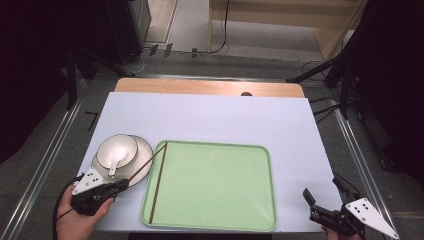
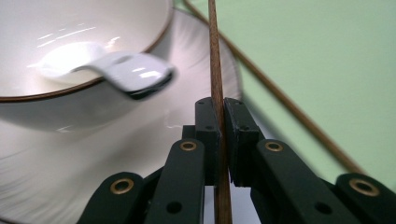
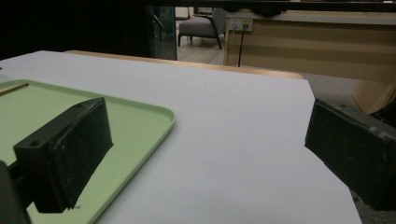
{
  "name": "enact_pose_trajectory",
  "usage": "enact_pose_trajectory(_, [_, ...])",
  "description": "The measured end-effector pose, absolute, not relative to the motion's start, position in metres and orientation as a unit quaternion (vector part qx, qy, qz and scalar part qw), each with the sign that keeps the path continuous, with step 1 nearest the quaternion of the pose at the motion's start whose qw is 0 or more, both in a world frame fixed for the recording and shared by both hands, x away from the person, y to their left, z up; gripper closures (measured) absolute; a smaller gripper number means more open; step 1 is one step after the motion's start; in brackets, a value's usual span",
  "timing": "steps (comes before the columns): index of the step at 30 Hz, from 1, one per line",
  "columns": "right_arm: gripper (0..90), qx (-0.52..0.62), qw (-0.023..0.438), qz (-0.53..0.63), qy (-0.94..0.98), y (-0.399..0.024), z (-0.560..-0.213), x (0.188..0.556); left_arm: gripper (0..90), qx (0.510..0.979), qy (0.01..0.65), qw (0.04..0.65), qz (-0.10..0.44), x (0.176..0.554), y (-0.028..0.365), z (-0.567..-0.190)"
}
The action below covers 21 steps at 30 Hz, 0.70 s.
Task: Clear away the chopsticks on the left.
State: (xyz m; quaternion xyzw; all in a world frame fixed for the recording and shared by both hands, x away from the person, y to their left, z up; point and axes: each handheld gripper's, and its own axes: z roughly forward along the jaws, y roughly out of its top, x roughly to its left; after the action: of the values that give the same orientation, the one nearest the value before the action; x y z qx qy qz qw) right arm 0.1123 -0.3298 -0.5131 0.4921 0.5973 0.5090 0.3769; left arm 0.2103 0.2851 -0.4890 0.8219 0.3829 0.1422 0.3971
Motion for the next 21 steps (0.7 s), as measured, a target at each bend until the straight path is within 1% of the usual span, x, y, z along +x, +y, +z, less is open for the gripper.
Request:
enact_pose_trajectory(8, [0.8, 0.491, 0.378, 0.509, 0.597, -0.33, -0.513, 0.112, 84.9, 0.817, 0.377, 0.417, 0.124, 0.202, 0.25, -0.484])
enact_pose_trajectory(10, [0.8, 0.491, 0.378, 0.509, 0.598, -0.33, -0.513, 0.112, 84.9, 0.816, 0.381, 0.417, 0.12, 0.203, 0.235, -0.487])
enact_pose_trajectory(13, [0.8, 0.491, 0.377, 0.509, 0.598, -0.33, -0.513, 0.112, 84.9, 0.815, 0.383, 0.419, 0.115, 0.203, 0.225, -0.489])
enact_pose_trajectory(14, [0.8, 0.491, 0.377, 0.509, 0.598, -0.33, -0.513, 0.113, 84.9, 0.814, 0.386, 0.42, 0.111, 0.203, 0.215, -0.491])
enact_pose_trajectory(21, [0.8, 0.492, 0.376, 0.51, 0.598, -0.33, -0.513, 0.113, 84.9, 0.807, 0.396, 0.426, 0.102, 0.203, 0.189, -0.5])
